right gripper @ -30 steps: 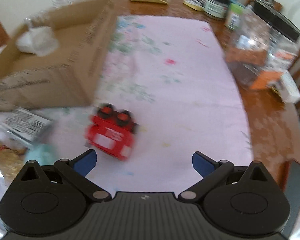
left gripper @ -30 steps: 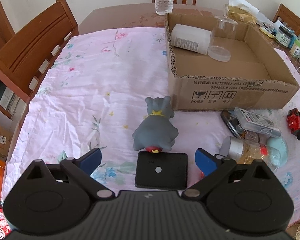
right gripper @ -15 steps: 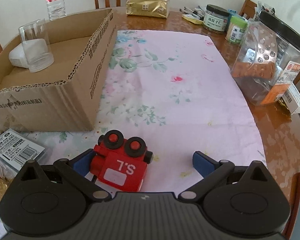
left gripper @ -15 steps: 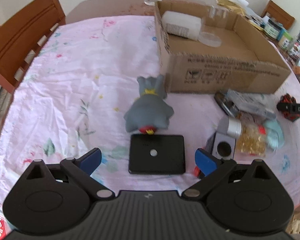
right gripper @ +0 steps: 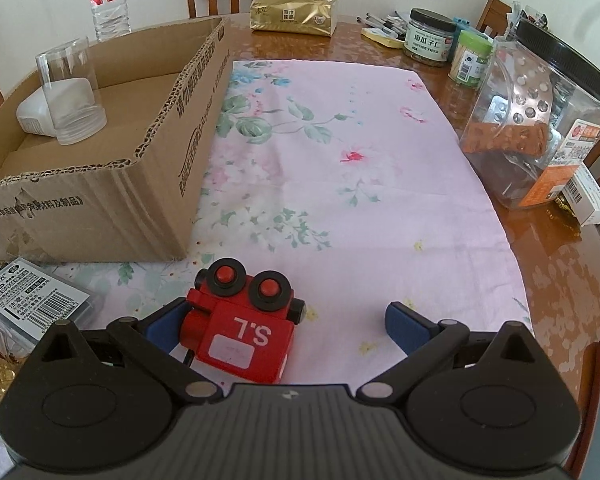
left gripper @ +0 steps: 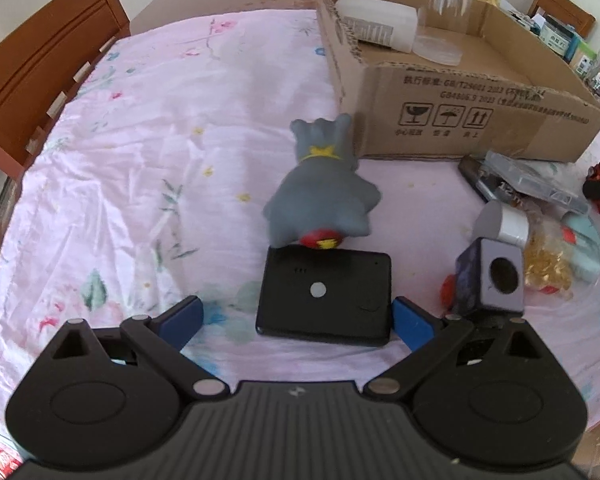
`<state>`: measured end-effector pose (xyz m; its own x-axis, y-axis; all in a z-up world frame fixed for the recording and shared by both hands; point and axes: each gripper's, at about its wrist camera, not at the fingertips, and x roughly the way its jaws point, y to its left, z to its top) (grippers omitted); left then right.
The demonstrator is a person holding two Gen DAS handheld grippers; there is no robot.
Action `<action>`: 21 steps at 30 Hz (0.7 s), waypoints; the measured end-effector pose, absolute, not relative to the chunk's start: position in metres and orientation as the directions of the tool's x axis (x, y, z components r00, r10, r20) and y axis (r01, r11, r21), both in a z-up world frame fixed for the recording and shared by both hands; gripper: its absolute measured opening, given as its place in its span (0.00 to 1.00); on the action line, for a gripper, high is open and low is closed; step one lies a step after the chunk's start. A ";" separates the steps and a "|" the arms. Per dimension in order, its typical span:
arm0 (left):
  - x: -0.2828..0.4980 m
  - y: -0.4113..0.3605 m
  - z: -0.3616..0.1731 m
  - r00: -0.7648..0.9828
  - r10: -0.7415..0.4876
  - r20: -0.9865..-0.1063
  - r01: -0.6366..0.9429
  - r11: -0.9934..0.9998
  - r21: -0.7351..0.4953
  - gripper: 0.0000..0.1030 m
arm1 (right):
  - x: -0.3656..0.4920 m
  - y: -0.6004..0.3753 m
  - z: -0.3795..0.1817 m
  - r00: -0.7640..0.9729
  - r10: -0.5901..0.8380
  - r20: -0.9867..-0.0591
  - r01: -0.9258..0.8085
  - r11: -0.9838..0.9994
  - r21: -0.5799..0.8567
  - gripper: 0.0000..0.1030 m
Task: Organize rigid objects
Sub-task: 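Grasp the black square pad with the left tool while the right tool grasps the red train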
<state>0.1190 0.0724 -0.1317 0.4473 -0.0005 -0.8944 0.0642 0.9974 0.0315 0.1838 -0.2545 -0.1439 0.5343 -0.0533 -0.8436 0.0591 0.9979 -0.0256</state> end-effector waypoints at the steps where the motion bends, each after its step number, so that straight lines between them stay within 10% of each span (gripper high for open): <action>1: 0.119 0.074 -0.132 0.450 -0.003 -0.893 0.072 0.997 0.032 0.97 | 0.184 -0.254 -0.144 0.535 -0.053 -0.843 0.059 0.998 -0.026 1.00; 12: 0.123 0.063 -0.127 0.488 -0.073 -0.870 0.163 0.987 0.008 0.72 | 0.175 -0.257 -0.143 0.544 -0.057 -0.837 0.062 0.998 -0.027 1.00; 21: 0.124 0.060 -0.127 0.490 -0.062 -0.869 0.139 0.990 0.008 0.71 | 0.167 -0.254 -0.142 0.548 -0.068 -0.834 0.080 0.996 -0.028 0.95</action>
<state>0.1237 0.0600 -0.1271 0.4901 -0.0621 -0.8695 0.1388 0.9903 0.0075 0.1670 -0.2544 -0.1417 0.5476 -0.0678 -0.8340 0.0805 0.9964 -0.0281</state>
